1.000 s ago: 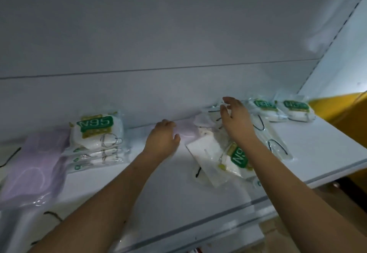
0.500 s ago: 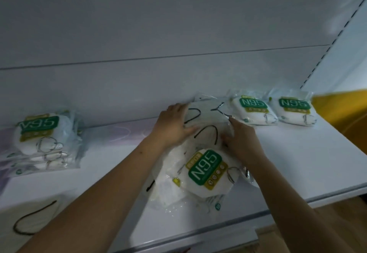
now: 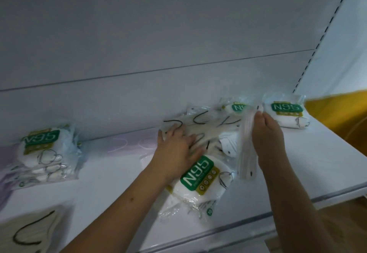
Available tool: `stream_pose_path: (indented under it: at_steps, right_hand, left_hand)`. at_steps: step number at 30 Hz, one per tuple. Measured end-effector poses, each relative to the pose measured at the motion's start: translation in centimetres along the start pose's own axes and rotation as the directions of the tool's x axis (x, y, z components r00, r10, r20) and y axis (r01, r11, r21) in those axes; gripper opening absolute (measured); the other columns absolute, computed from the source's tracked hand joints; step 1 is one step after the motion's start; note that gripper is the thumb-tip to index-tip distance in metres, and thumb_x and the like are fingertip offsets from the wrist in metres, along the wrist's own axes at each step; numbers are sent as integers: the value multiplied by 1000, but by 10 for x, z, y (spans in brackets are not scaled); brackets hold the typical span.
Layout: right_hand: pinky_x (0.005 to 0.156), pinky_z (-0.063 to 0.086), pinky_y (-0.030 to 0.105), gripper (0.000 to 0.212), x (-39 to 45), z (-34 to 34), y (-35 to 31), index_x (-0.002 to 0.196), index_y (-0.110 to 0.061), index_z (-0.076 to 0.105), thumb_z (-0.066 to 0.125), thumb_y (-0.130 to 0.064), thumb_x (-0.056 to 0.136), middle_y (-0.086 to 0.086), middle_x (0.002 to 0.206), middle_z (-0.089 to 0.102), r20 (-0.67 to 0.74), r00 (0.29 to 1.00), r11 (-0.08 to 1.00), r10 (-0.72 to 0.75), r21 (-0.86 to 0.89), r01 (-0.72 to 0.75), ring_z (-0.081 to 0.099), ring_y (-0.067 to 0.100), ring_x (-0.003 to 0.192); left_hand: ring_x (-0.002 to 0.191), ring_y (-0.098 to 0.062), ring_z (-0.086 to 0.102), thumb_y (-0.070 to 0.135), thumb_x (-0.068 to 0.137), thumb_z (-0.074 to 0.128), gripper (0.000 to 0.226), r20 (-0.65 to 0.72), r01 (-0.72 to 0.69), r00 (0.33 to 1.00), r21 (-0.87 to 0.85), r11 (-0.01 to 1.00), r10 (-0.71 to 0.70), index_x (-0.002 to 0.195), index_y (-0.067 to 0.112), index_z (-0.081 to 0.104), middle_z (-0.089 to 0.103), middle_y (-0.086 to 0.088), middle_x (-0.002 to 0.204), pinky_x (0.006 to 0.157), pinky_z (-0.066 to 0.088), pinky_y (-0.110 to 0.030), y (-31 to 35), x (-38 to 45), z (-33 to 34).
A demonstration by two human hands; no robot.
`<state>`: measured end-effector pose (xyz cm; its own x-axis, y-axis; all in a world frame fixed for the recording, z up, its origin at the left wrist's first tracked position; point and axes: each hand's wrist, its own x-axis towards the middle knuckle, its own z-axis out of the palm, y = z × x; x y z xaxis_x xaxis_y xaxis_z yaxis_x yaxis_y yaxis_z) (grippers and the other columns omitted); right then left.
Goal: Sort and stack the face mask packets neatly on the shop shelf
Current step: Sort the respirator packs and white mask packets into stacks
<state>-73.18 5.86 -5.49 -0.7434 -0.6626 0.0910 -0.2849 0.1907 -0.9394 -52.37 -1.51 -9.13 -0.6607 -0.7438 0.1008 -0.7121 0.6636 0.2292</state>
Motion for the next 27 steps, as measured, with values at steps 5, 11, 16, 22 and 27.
stream_pose_path:
  at_steps: [5, 11, 16, 22, 27]
  right_hand:
    - [72, 34, 35, 39, 1, -4, 9, 92, 9, 52, 32, -21, 105, 21, 83, 53, 3, 1000, 1000, 19, -24, -19, 47, 25, 80]
    - [84, 54, 56, 35, -2, 4, 11, 103, 9, 55, 38, -21, 102, 15, 80, 52, 107, 984, 989, 145, 21, -148, 57, 36, 84]
    - [69, 62, 43, 36, -14, 18, 3, 85, 6, 61, 46, -21, 102, 17, 80, 66, 239, 959, 979, 154, 92, -180, 69, 29, 77]
    - [70, 59, 34, 28, -16, 42, 15, 81, -9, 59, 45, -17, 104, 16, 93, 67, 389, 876, 882, 285, 252, -399, 69, 29, 98]
    - [86, 58, 33, 25, -21, 36, 27, 92, -14, 70, 49, -3, 99, 11, 99, 71, 380, 912, 921, 152, 281, -271, 71, 24, 94]
  left_hand:
    - [115, -23, 55, 70, 93, 40, 59, -151, 106, 977, -273, 956, -152, 115, 21, 65, 62, -4, 122, 100, 45, -43, -17, 21, 9]
    - [131, -31, 45, 78, 74, 63, 111, 148, 273, 951, 4, 962, -271, 156, 19, 18, 47, -10, 144, 106, 36, -47, -13, 54, 6]
    - [98, -17, 59, 58, 78, 74, 38, 169, 228, 964, -134, 964, -205, 100, 29, 61, 64, 9, 95, 89, 43, -34, -9, 59, -4]
    - [71, -13, 44, 66, 84, 62, 46, 233, 339, 940, -600, 724, -248, 76, 22, 49, 46, 5, 72, 66, 34, -28, -5, 51, -16]
    - [82, -9, 66, 28, 80, 82, 26, 175, 153, 982, -539, 828, -68, 101, 23, 69, 71, 9, 91, 70, 51, -24, 17, 47, -18]
